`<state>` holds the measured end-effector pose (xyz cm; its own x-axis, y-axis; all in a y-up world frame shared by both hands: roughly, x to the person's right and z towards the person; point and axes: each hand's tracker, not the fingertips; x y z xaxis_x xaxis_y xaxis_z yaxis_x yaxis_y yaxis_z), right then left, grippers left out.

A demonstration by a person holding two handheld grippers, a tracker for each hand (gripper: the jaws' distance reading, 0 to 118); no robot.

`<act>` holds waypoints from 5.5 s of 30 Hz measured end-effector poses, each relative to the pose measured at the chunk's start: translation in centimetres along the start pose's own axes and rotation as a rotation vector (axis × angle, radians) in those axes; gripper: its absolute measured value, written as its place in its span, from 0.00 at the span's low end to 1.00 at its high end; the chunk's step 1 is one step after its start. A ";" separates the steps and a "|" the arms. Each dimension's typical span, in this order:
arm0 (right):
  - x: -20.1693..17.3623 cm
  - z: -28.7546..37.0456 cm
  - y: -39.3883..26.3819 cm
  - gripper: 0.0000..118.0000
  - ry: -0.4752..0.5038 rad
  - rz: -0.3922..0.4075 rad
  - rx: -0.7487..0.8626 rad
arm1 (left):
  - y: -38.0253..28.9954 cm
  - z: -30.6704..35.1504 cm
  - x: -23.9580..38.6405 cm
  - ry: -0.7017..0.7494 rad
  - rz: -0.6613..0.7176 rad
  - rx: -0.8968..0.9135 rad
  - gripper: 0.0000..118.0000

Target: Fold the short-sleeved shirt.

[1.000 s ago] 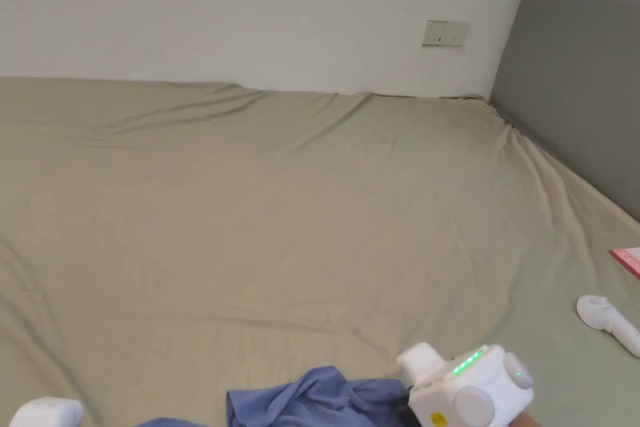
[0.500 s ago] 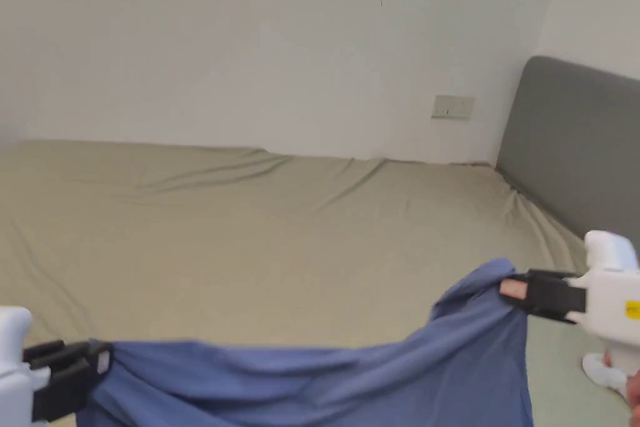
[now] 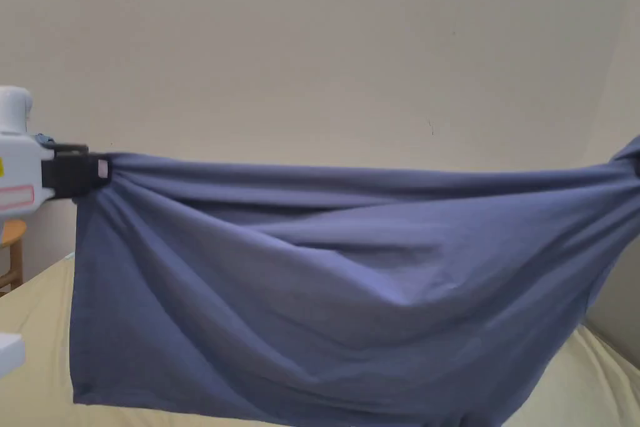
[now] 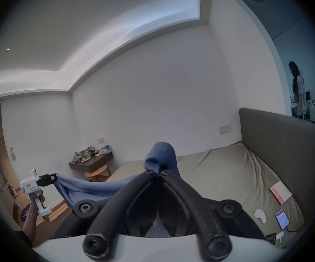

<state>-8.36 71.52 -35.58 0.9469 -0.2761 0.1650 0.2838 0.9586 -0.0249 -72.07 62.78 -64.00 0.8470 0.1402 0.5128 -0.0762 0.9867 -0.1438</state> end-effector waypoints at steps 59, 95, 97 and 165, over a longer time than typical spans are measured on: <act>8.3 -42.7 -16.1 0.00 -0.298 0.169 -0.327 | -17.3 -43.7 3.0 0.186 -0.100 -0.447 0.14; 19.1 -12.7 -46.7 0.00 -0.264 -0.182 -0.817 | -43.0 -13.4 -7.2 0.100 0.039 -0.961 0.10; 19.2 -13.2 -47.2 0.00 -0.273 -0.157 -0.835 | -43.5 -13.5 -6.5 0.104 -0.017 -0.950 0.10; 13.3 5.4 -48.8 0.81 -0.165 -0.106 -0.827 | -42.4 -1.0 -1.2 -0.014 -0.012 -0.912 0.92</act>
<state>-10.46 21.41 -26.83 0.8931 -0.2860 0.3473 0.4498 0.5502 -0.7035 -69.33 20.72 -59.36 0.8381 0.1376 0.5278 0.3830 0.5406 -0.7491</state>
